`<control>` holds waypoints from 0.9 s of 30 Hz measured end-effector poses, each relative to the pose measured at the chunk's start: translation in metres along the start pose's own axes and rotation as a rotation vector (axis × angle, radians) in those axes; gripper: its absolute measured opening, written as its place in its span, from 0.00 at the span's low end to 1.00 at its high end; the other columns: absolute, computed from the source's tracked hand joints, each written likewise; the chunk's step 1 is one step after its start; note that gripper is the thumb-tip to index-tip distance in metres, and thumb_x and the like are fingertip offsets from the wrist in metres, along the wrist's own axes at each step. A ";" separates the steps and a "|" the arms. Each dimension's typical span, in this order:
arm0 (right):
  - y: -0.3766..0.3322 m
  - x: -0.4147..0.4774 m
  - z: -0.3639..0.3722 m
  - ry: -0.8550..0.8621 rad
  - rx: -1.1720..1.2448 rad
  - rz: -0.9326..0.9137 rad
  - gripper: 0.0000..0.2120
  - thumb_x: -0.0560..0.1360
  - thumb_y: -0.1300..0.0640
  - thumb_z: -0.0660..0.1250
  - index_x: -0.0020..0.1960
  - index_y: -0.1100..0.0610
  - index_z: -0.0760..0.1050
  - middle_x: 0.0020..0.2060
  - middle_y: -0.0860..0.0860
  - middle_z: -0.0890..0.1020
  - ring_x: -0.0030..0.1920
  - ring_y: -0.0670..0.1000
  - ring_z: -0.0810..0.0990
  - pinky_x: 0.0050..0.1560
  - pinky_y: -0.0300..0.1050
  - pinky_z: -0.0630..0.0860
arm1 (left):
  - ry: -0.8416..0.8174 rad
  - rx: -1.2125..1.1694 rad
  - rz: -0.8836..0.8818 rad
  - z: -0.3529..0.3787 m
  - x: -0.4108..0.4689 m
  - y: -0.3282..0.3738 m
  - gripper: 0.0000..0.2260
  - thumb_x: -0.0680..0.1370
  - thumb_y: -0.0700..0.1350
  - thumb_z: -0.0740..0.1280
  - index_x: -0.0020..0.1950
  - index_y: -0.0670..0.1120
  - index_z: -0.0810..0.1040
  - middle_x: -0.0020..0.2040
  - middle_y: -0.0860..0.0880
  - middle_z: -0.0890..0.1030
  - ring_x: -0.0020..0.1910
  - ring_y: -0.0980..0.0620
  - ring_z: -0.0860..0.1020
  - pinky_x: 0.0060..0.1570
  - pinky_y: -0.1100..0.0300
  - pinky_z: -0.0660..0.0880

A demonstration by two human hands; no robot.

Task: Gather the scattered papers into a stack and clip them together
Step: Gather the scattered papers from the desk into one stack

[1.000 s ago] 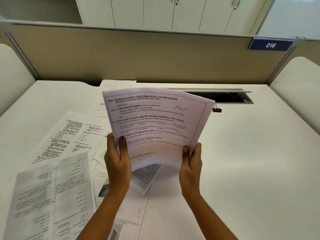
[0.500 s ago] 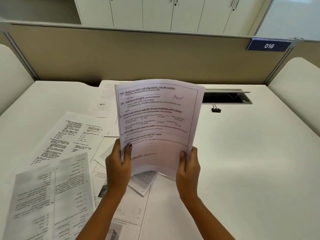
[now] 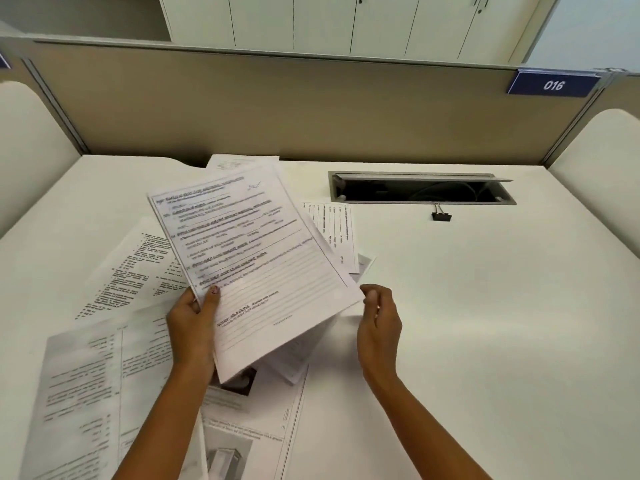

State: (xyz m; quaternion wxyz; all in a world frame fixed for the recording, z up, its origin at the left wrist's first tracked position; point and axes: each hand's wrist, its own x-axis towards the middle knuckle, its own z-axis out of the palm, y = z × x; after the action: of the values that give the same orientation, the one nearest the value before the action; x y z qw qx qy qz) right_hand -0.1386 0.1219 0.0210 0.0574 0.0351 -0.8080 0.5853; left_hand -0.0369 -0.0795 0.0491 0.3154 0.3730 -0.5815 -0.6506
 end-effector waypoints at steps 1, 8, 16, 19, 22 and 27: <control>0.005 -0.001 0.004 -0.049 -0.077 -0.021 0.10 0.82 0.55 0.54 0.56 0.52 0.74 0.52 0.48 0.80 0.53 0.48 0.76 0.56 0.51 0.74 | 0.002 -0.010 -0.032 -0.004 0.001 -0.002 0.07 0.77 0.42 0.67 0.53 0.51 0.79 0.50 0.49 0.82 0.48 0.50 0.80 0.51 0.55 0.76; 0.024 -0.018 0.027 -0.449 -0.588 -0.263 0.33 0.76 0.36 0.50 0.75 0.53 0.57 0.76 0.52 0.58 0.76 0.53 0.56 0.76 0.48 0.50 | -0.032 -0.115 -0.250 -0.018 0.002 -0.015 0.13 0.77 0.43 0.66 0.61 0.49 0.77 0.53 0.48 0.82 0.51 0.49 0.80 0.56 0.52 0.75; 0.036 -0.001 -0.005 -0.432 -0.921 -0.178 0.32 0.75 0.31 0.44 0.76 0.42 0.50 0.78 0.56 0.47 0.77 0.60 0.42 0.72 0.55 0.32 | -0.048 -0.138 -0.255 -0.025 0.002 -0.017 0.14 0.77 0.42 0.66 0.63 0.48 0.76 0.56 0.47 0.81 0.54 0.48 0.80 0.59 0.50 0.73; 0.040 0.021 -0.038 -0.342 -0.945 -0.027 0.31 0.76 0.39 0.58 0.76 0.42 0.52 0.78 0.56 0.48 0.77 0.61 0.43 0.75 0.59 0.38 | -0.050 -0.140 -0.254 -0.026 0.002 -0.016 0.15 0.77 0.41 0.66 0.63 0.48 0.76 0.54 0.48 0.81 0.53 0.50 0.80 0.58 0.51 0.74; 0.043 0.042 -0.063 -0.233 -0.907 0.101 0.31 0.75 0.44 0.65 0.75 0.47 0.58 0.77 0.57 0.53 0.77 0.61 0.47 0.75 0.59 0.42 | -0.055 -0.128 -0.250 -0.027 0.002 -0.017 0.14 0.77 0.41 0.66 0.62 0.47 0.76 0.53 0.48 0.82 0.52 0.50 0.80 0.53 0.53 0.78; 0.040 0.063 -0.058 -0.030 -0.769 0.044 0.27 0.72 0.50 0.71 0.67 0.57 0.70 0.69 0.61 0.68 0.71 0.62 0.61 0.73 0.56 0.53 | -0.056 -0.106 -0.247 -0.026 0.001 -0.019 0.14 0.77 0.40 0.66 0.62 0.46 0.76 0.53 0.48 0.82 0.50 0.50 0.80 0.56 0.51 0.74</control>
State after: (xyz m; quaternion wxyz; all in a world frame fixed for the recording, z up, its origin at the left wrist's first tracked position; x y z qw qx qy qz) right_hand -0.2033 0.1902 0.0100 0.0420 0.0021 -0.9699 0.2400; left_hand -0.0149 -0.0913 0.0288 0.2357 0.4065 -0.5045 -0.7244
